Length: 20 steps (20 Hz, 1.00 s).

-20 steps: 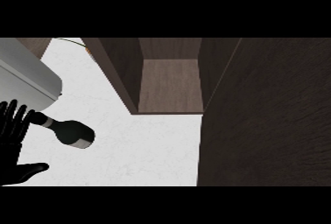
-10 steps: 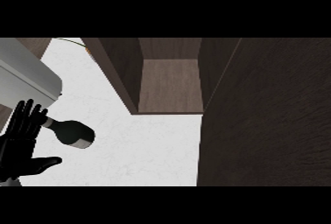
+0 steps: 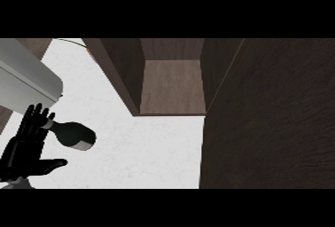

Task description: Pick up the wine, place it into the cabinet and close the cabinet

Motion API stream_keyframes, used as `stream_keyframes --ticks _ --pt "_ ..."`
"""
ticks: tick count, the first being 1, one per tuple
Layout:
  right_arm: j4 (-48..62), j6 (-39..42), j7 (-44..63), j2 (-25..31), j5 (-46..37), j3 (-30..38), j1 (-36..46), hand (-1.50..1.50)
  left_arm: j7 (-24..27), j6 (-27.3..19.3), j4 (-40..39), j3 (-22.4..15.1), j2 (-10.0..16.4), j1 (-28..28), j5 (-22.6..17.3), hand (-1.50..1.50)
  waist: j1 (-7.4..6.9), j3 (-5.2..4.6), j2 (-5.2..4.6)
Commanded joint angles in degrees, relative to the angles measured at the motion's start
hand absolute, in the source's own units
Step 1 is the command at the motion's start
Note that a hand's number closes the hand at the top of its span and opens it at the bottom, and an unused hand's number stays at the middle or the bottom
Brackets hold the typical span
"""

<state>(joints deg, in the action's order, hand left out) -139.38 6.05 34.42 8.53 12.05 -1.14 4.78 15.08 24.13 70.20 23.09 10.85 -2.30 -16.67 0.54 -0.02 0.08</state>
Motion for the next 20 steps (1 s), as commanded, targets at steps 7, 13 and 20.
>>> stream_keyframes --ticks 7,13,20 --pt "-10.7 -0.9 4.5 -0.9 4.8 0.2 -2.6 -1.5 5.8 -1.2 -9.2 -1.8 -0.2 -4.1 3.9 -1.5 0.17 -0.01 0.01" --pt "-10.5 1.9 3.1 0.6 7.9 3.9 -4.2 -1.5 12.5 1.2 -16.4 -1.7 1.0 -4.2 5.5 -1.5 0.39 -0.01 -0.03" --pt "-7.8 0.3 1.0 -2.8 2.1 -2.1 -3.2 -1.5 14.8 0.6 -25.4 -1.7 2.9 -10.6 6.3 -1.5 0.14 -0.02 -0.09"
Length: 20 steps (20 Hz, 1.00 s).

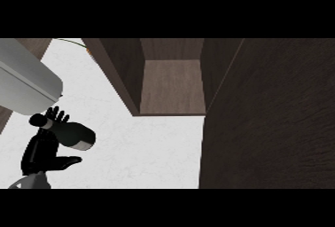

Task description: Pick up the wine, place it into the cabinet and close the cabinet

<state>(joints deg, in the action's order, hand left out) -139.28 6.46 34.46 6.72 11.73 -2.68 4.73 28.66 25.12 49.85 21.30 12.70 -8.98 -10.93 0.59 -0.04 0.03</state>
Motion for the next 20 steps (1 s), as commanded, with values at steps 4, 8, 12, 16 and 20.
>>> stream_keyframes --ticks 4,8,12,16,20 --pt "-8.8 -1.2 4.5 0.2 3.3 0.9 -0.1 -1.5 2.4 0.0 -7.6 -0.2 0.4 -3.8 0.3 -1.5 -0.09 0.01 0.01" --pt "-10.6 1.3 4.1 1.8 7.6 4.1 -3.1 -1.5 8.1 -0.6 -13.6 0.8 -0.2 -6.8 0.7 -1.5 0.71 -0.02 -0.04" --pt "-10.5 -1.9 5.8 -0.5 3.7 0.8 0.0 -1.5 3.7 3.3 -10.2 0.4 0.2 -6.0 -2.3 -1.5 0.02 -0.01 0.11" --pt "-10.5 -0.9 4.8 -0.8 1.4 -1.3 -2.6 -1.5 8.2 10.4 -16.5 -1.1 2.6 -6.6 -0.8 1.5 0.45 -0.05 -0.02" --pt "-7.8 -0.1 2.7 -0.9 2.1 0.5 -2.2 -1.5 9.7 6.9 -10.9 -5.2 0.6 -4.4 2.7 1.5 -0.3 0.04 0.11"
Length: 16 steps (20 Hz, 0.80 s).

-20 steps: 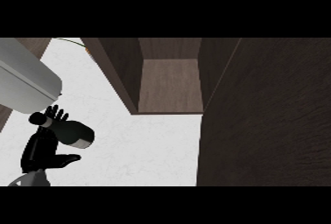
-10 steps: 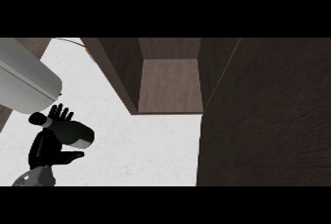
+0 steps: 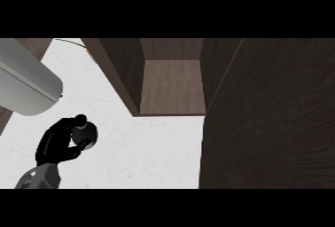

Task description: Pick up the wine, place it into the cabinet and close the cabinet

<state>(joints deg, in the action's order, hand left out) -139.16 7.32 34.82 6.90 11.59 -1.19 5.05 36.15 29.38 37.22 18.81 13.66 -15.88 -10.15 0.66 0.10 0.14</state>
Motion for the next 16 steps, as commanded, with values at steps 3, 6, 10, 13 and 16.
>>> stream_keyframes --ticks 3,6,10,13,16 --pt "-4.4 -1.3 2.4 -0.4 2.8 0.4 1.9 -1.5 8.5 -2.2 -2.4 -4.3 0.1 -1.7 6.6 1.5 0.09 -0.16 -0.23" --pt "-6.4 0.1 3.8 1.3 6.8 3.5 0.7 -1.5 13.9 -5.3 -3.1 -4.9 1.3 -0.9 9.1 1.5 0.31 -0.16 -0.24" --pt "-8.2 0.9 2.9 0.8 6.4 4.2 -3.0 -1.5 9.7 -10.8 7.3 -5.9 -4.0 5.5 6.8 1.5 -0.56 -0.05 0.12" --pt "-5.3 1.6 1.9 0.7 6.1 4.0 -2.0 -1.5 5.5 -11.5 15.0 -4.9 -4.4 11.1 3.8 1.5 -1.15 0.0 0.23" --pt "-7.6 -0.9 4.3 -0.6 2.9 0.8 -0.6 -1.5 4.2 -17.4 25.7 -7.4 -7.8 13.9 5.7 1.5 -1.23 -0.01 0.3"
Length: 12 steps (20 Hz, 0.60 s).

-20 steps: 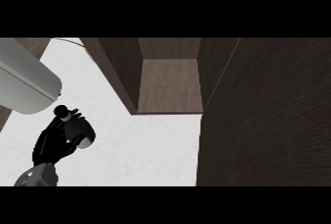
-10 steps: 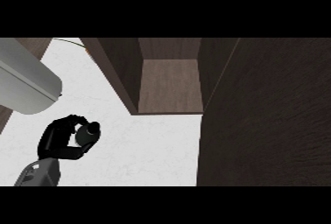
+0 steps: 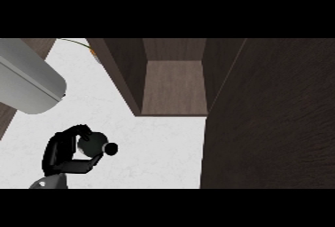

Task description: Pick up the wine, place it into the cabinet and close the cabinet

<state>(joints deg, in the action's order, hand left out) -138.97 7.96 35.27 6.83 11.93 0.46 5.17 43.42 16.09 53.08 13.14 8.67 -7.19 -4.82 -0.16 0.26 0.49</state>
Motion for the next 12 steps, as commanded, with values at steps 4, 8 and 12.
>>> stream_keyframes --ticks 4,8,12 --pt "-5.9 1.0 2.1 0.9 7.5 2.9 -2.0 -1.5 -2.8 -4.1 19.2 -2.1 -2.5 11.9 -0.2 1.5 -0.19 -0.18 -0.21" --pt "-6.1 1.0 -0.1 -1.3 5.2 0.6 -3.7 -1.5 -10.3 -2.3 27.9 -4.0 -5.0 11.6 -4.4 1.5 0.06 -0.16 -0.18" --pt "-6.3 0.3 1.3 -1.2 4.3 0.7 -2.9 -1.5 -20.2 -3.4 38.2 -4.8 -4.7 11.8 -7.4 1.5 0.22 -0.2 -0.26"
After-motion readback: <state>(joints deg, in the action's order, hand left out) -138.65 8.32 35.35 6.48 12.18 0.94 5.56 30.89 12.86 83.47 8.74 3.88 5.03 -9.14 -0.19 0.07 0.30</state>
